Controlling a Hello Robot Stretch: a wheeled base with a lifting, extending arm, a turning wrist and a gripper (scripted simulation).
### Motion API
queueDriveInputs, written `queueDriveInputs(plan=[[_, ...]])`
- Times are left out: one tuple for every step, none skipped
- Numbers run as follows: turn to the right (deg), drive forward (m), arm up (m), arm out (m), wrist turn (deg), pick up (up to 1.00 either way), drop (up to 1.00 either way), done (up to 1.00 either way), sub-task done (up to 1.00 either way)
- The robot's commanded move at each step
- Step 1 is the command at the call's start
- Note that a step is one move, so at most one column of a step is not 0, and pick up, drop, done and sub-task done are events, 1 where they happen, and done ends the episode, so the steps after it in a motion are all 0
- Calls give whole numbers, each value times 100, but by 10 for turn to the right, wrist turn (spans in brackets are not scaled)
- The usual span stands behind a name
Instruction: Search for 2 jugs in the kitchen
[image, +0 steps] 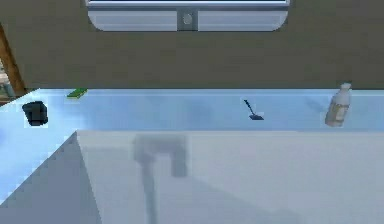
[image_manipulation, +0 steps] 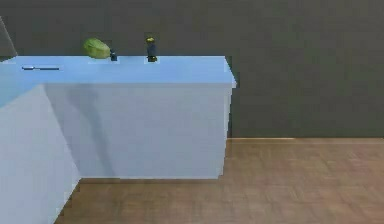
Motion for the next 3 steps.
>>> queueDriveInputs(plan=[[-450,0,0,0,0,0,0,0,0],[-120,0,0,0,0,0,0,0,0],[0,0,0,0,0,0,0,100,0]])
